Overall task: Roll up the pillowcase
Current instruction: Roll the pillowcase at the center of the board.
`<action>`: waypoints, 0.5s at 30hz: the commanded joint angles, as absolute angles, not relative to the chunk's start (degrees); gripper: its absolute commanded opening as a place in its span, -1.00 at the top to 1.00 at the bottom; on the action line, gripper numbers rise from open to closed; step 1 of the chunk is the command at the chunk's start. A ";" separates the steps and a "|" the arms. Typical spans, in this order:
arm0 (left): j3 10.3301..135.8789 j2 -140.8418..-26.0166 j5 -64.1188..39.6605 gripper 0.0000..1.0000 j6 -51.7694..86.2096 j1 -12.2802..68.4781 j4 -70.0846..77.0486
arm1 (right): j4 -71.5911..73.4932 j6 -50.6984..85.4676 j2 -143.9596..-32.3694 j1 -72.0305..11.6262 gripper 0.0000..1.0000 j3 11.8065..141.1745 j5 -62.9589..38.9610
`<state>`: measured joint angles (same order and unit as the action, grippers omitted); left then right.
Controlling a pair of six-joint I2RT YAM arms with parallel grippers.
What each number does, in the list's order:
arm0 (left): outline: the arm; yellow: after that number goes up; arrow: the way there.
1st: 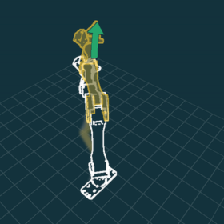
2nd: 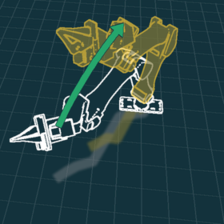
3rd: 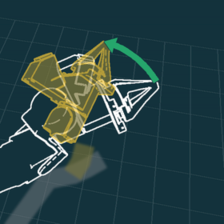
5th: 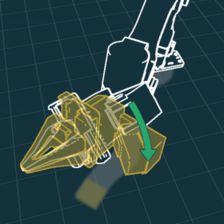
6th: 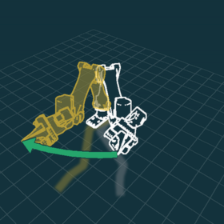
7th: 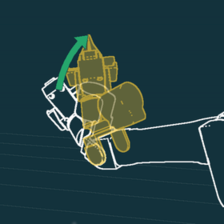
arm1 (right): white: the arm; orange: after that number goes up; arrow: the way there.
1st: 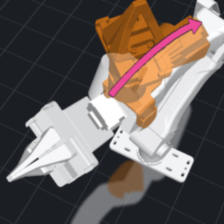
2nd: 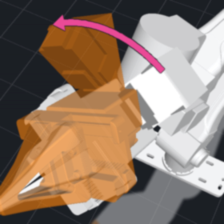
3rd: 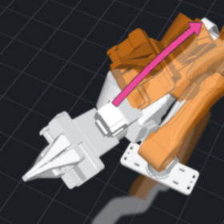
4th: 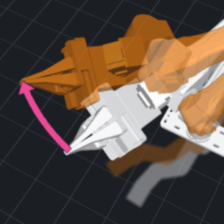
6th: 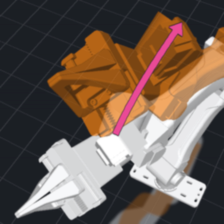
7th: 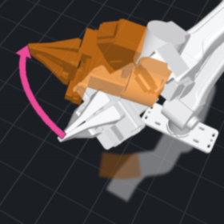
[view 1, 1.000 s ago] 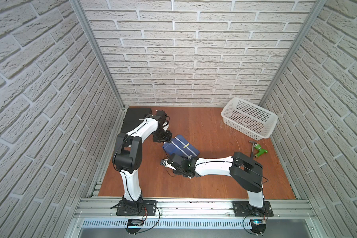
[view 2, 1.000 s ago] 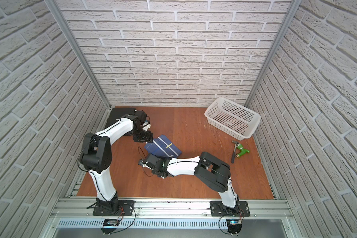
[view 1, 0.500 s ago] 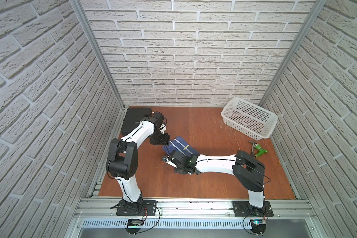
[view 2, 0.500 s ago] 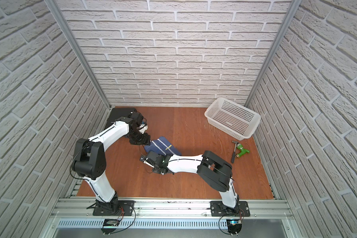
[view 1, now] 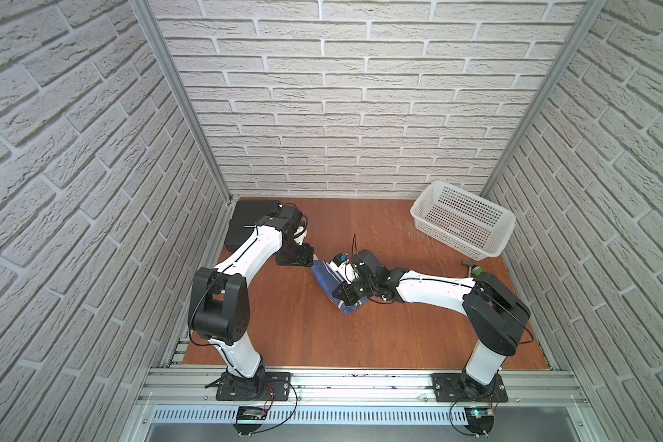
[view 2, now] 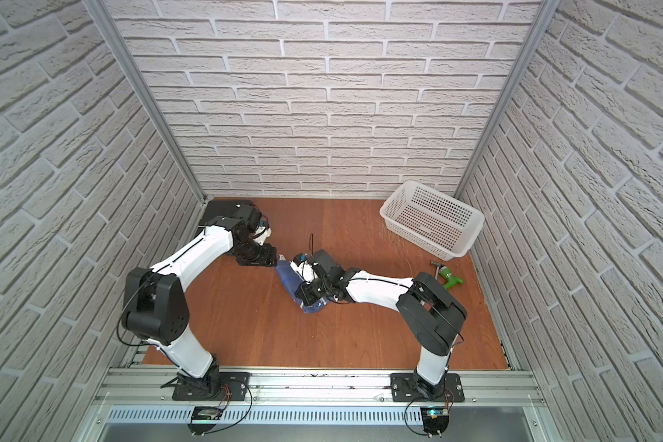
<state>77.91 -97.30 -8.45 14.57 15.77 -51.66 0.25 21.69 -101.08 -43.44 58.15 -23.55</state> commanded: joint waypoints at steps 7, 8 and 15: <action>78.66 -97.73 -10.72 -0.48 14.46 16.46 -50.59 | 19.34 35.58 -99.09 -36.65 0.85 50.25 -33.93; 78.81 -97.90 -10.72 -0.48 14.34 16.60 -50.56 | 21.44 37.14 -99.14 -35.57 0.85 49.25 -34.63; 80.11 -99.53 -11.92 -0.48 14.58 17.95 -49.93 | 28.57 43.32 -99.64 -30.83 0.85 45.20 -36.96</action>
